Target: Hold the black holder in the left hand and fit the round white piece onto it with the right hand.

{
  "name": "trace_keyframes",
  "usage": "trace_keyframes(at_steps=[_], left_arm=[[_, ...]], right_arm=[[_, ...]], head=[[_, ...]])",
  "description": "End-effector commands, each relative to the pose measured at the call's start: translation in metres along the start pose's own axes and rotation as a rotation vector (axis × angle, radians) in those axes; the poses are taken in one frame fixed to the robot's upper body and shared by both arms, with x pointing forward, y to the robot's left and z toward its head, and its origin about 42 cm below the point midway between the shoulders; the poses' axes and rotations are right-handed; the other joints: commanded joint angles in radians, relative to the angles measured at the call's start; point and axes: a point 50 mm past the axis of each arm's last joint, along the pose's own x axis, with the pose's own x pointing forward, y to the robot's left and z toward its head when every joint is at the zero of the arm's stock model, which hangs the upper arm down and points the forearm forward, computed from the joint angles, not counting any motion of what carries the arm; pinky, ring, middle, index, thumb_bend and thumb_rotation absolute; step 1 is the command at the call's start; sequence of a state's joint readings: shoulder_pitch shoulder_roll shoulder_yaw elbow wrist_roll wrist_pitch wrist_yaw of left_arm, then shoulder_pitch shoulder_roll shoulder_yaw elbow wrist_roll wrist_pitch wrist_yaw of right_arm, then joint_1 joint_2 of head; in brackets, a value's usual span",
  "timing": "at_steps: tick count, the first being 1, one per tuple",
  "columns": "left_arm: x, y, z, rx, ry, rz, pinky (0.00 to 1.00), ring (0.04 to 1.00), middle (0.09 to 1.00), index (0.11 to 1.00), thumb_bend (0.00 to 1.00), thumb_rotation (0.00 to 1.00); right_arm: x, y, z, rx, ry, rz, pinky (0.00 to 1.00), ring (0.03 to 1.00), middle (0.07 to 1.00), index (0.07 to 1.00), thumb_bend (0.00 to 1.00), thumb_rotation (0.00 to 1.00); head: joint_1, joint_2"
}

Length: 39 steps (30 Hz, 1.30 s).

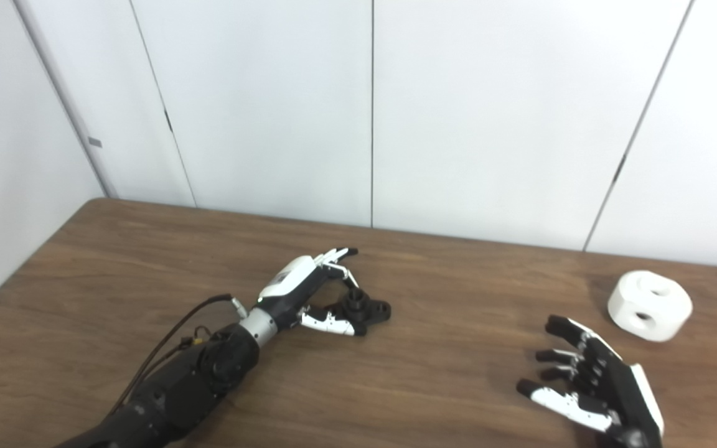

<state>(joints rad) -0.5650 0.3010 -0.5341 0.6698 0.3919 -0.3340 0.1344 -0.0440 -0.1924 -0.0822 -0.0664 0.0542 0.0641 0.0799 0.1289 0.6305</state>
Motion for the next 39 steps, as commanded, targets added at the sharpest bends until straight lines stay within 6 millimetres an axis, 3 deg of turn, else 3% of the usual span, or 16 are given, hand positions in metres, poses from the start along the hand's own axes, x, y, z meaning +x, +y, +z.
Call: trace_keyframes(at_steps=[1,7,13,19,25,27,30,33,39], left_arm=[[-0.014,-0.072,0.021,-0.015,-0.056,-0.283,1.00,1.000,0.968,0.480,0.52,0.06],[-0.014,-0.079,0.031,-0.009,-0.085,-0.313,1.00,1.000,0.964,0.480,0.52,0.06],[-0.013,-0.085,0.028,0.003,-0.071,-0.333,1.00,1.000,0.960,0.480,0.52,0.06],[-0.012,-0.088,0.021,0.051,-0.052,-0.362,1.00,1.000,0.960,0.480,0.52,0.06],[-0.012,-0.089,0.015,0.062,-0.040,-0.418,1.00,1.000,0.943,0.480,0.52,0.06],[-0.013,-0.088,0.014,0.082,-0.040,-0.423,1.00,1.000,0.945,0.481,0.52,0.06],[-0.017,-0.085,0.009,0.102,-0.033,-0.429,1.00,1.000,0.944,0.481,0.52,0.06],[-0.021,-0.080,0.004,0.106,-0.030,-0.429,1.00,1.000,0.944,0.481,0.52,0.06],[-0.031,-0.077,-0.009,0.071,-0.048,-0.418,1.00,1.000,0.938,0.481,0.52,0.06]], right_arm=[[0.005,0.003,0.021,-0.004,-0.096,0.002,0.51,0.625,0.791,0.760,0.73,0.08],[0.006,0.007,0.025,0.015,-0.086,-0.002,0.50,0.630,0.797,0.765,0.72,0.06],[0.007,0.012,0.031,-0.005,-0.093,0.007,0.51,0.646,0.799,0.767,0.71,0.08],[0.015,0.008,0.066,-0.018,-0.180,0.019,0.55,0.636,0.780,0.768,0.72,0.13],[0.034,-0.010,0.124,-0.462,-0.294,0.047,0.50,0.625,0.751,0.742,0.73,0.11],[0.042,-0.016,0.146,-0.720,-0.302,0.055,0.50,0.648,0.767,0.747,0.75,0.13],[0.055,-0.023,0.169,-1.070,-0.303,0.051,0.59,0.742,0.821,0.766,0.79,0.19],[0.071,-0.029,0.187,-1.311,-0.289,0.009,0.63,0.803,0.853,0.766,0.84,0.22],[0.105,-0.044,0.232,-1.559,-0.159,-0.054,0.84,0.922,0.931,0.783,0.82,0.29]], head=[[-0.005,0.002],[-0.036,0.012],[-0.104,0.023],[-0.179,0.023],[-0.278,-0.001],[-0.324,-0.017],[-0.415,-0.042],[-0.485,-0.058],[-0.588,-0.095]])
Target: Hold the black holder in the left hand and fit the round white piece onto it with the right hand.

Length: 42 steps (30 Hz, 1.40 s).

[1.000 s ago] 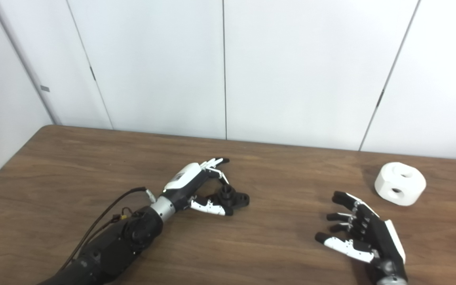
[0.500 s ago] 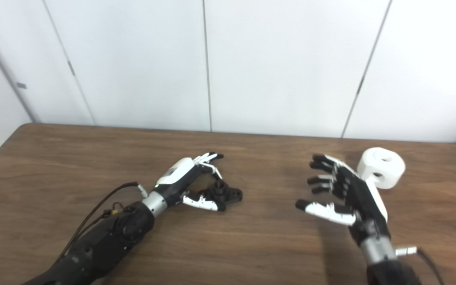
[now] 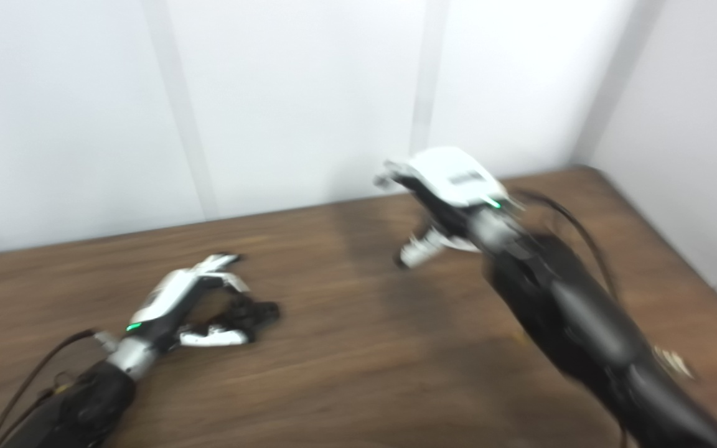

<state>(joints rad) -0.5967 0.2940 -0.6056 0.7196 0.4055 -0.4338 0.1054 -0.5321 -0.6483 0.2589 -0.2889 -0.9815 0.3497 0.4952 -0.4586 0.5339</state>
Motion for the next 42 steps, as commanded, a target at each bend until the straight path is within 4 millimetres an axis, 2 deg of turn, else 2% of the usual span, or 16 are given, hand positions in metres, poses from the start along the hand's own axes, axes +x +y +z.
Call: trace_keyframes(at_steps=[1,2,7,14,17,32,37,42], left_arm=[[-0.034,-0.068,-0.014,0.018,0.051,-0.319,1.00,1.000,0.939,0.481,0.52,0.06],[-0.035,-0.068,-0.016,0.017,0.053,-0.318,1.00,1.000,0.939,0.481,0.52,0.06],[-0.040,-0.066,-0.021,0.006,0.066,-0.319,1.00,1.000,0.940,0.481,0.52,0.06],[-0.044,-0.063,-0.025,0.004,0.076,-0.325,1.00,1.000,0.941,0.481,0.52,0.06],[-0.045,-0.061,-0.027,0.000,0.079,-0.328,1.00,1.000,0.944,0.481,0.52,0.06],[-0.049,-0.061,-0.031,0.008,0.091,-0.337,1.00,1.000,0.943,0.482,0.52,0.06],[-0.049,-0.061,-0.031,0.009,0.090,-0.337,1.00,1.000,0.945,0.482,0.52,0.06],[-0.049,-0.062,-0.031,-0.006,0.096,-0.332,1.00,1.000,0.944,0.481,0.52,0.06]], right_arm=[[0.014,-0.042,-0.014,-0.113,0.077,-0.050,0.84,0.936,0.942,0.788,0.82,0.30],[0.019,-0.048,-0.016,-0.134,0.094,-0.020,0.84,0.943,0.948,0.791,0.83,0.31],[0.041,-0.069,-0.025,-0.244,0.144,0.125,0.92,0.998,0.993,0.843,0.99,0.43],[0.062,-0.080,-0.037,-0.314,0.226,0.221,0.94,1.000,1.000,0.858,1.00,0.44],[0.068,-0.081,-0.043,-0.305,0.255,0.266,0.97,1.000,1.000,0.879,1.00,0.45],[0.078,-0.056,-0.067,-0.217,0.410,0.465,1.00,1.000,1.000,0.905,1.00,0.43],[0.082,-0.051,-0.076,-0.191,0.439,0.520,0.95,1.000,1.000,0.922,1.00,0.42],[0.087,-0.046,-0.082,-0.213,0.453,0.489,0.93,1.000,1.000,0.911,1.00,0.43]], head=[[-0.010,-0.005],[-0.030,-0.013],[-0.068,-0.029],[-0.097,-0.038],[-0.107,-0.045],[-0.121,-0.048],[-0.118,-0.046],[-0.119,-0.045]])
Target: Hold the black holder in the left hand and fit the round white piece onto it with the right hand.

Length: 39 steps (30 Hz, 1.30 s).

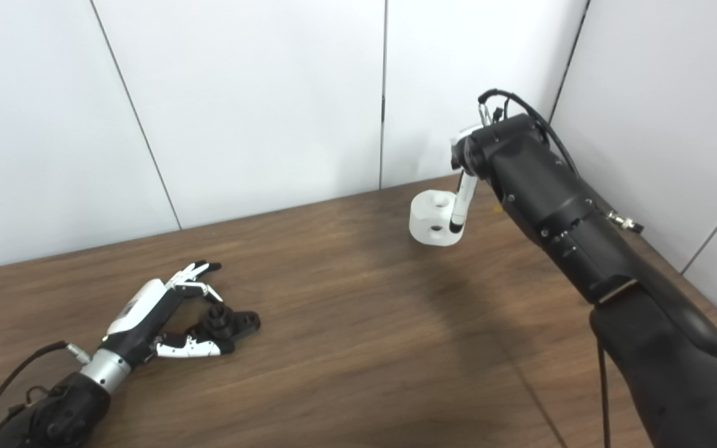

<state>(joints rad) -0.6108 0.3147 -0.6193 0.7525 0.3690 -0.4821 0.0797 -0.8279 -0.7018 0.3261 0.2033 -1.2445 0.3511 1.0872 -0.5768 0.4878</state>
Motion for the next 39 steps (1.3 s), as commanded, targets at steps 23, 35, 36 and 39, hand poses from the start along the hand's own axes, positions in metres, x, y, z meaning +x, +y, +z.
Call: trace_keyframes(at_steps=[23,35,36,39], left_arm=[[-0.049,-0.073,-0.021,-0.011,0.104,-0.290,1.00,1.000,0.946,0.481,0.52,0.06],[-0.051,-0.074,-0.021,-0.006,0.104,-0.292,1.00,1.000,0.952,0.482,0.52,0.06],[-0.051,-0.074,-0.020,-0.008,0.105,-0.293,1.00,1.000,0.953,0.482,0.52,0.06],[-0.051,-0.073,-0.020,-0.010,0.101,-0.291,1.00,1.000,0.948,0.481,0.52,0.06]], right_arm=[[0.017,-0.009,-0.007,0.058,-0.024,-0.267,0.99,1.000,0.979,0.832,0.97,0.36],[0.026,0.004,0.010,0.101,-0.063,-0.229,0.97,1.000,0.979,0.825,0.97,0.38],[0.027,0.004,0.012,0.106,-0.065,-0.225,0.97,1.000,0.979,0.826,0.97,0.37],[0.028,0.007,0.015,0.108,-0.072,-0.216,0.98,1.000,0.978,0.829,0.99,0.37]], head=[[0.028,0.010],[0.034,0.019],[0.034,0.019],[0.034,0.023]])
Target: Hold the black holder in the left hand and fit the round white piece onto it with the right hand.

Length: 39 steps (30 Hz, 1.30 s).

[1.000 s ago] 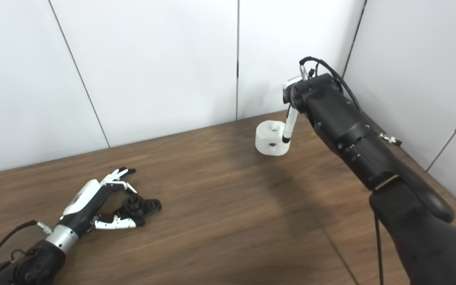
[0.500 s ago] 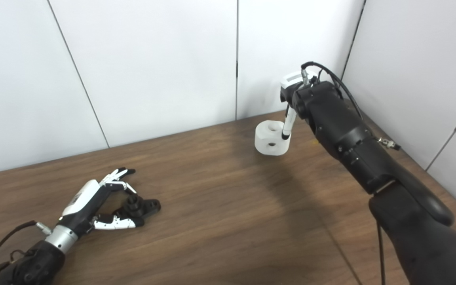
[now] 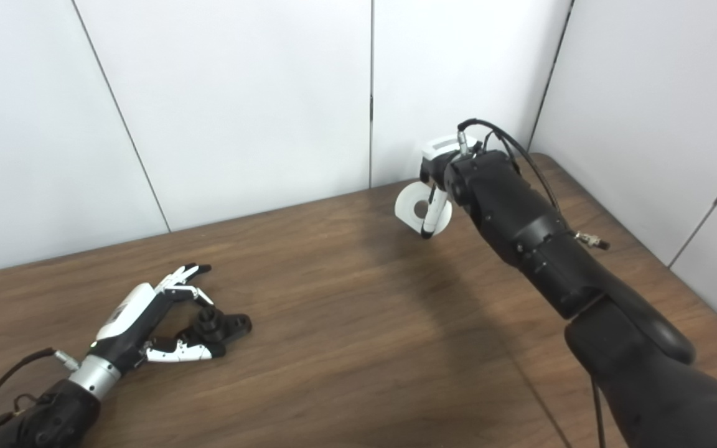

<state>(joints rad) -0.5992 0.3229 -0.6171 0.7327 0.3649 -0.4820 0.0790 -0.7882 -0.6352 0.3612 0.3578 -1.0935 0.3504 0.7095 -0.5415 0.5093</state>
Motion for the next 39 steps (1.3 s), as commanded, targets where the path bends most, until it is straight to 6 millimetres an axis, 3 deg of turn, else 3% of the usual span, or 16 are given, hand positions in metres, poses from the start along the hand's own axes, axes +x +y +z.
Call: trace_keyframes(at_steps=[1,11,25,29,32,36,38,39], left_arm=[[-0.048,-0.073,-0.020,-0.009,0.105,-0.293,1.00,1.000,0.946,0.481,0.52,0.06],[-0.050,-0.075,-0.021,-0.020,0.109,-0.284,1.00,1.000,0.943,0.481,0.52,0.06],[-0.048,-0.075,-0.022,-0.022,0.116,-0.287,1.00,1.000,0.945,0.481,0.52,0.06],[-0.048,-0.074,-0.021,-0.022,0.113,-0.282,1.00,1.000,0.945,0.482,0.52,0.06],[-0.048,-0.074,-0.021,-0.025,0.112,-0.279,1.00,1.000,0.946,0.482,0.52,0.06],[-0.048,-0.074,-0.020,-0.028,0.110,-0.272,1.00,1.000,0.939,0.482,0.52,0.06],[-0.049,-0.074,-0.021,-0.028,0.111,-0.273,1.00,1.000,0.942,0.481,0.52,0.06],[-0.049,-0.074,-0.021,-0.030,0.112,-0.274,1.00,1.000,0.943,0.481,0.52,0.06]], right_arm=[[-0.004,-0.027,-0.009,0.017,0.030,-0.081,0.97,1.000,0.978,0.827,0.99,0.37],[-0.002,-0.018,-0.007,0.020,0.023,-0.064,0.97,0.998,0.971,0.811,0.99,0.35],[-0.003,-0.024,-0.009,0.002,0.029,-0.082,0.99,1.000,0.966,0.799,0.95,0.34],[-0.003,-0.020,-0.008,-0.026,0.039,-0.139,0.94,0.972,0.934,0.771,0.93,0.36],[-0.001,-0.015,-0.008,-0.024,0.059,-0.210,0.92,0.943,0.901,0.733,0.88,0.33],[-0.001,-0.009,-0.007,-0.020,0.072,-0.314,0.89,0.903,0.852,0.616,0.83,0.25],[-0.002,-0.008,-0.005,-0.015,0.080,-0.352,0.91,0.903,0.836,0.514,0.59,0.17],[-0.002,-0.008,-0.004,-0.012,0.086,-0.368,0.93,0.905,0.833,0.500,0.56,0.16]], head=[[-0.001,0.001],[0.005,0.004],[0.002,0.004],[0.005,0.009],[0.005,0.009],[0.008,0.012],[0.006,0.014],[0.006,0.014]])
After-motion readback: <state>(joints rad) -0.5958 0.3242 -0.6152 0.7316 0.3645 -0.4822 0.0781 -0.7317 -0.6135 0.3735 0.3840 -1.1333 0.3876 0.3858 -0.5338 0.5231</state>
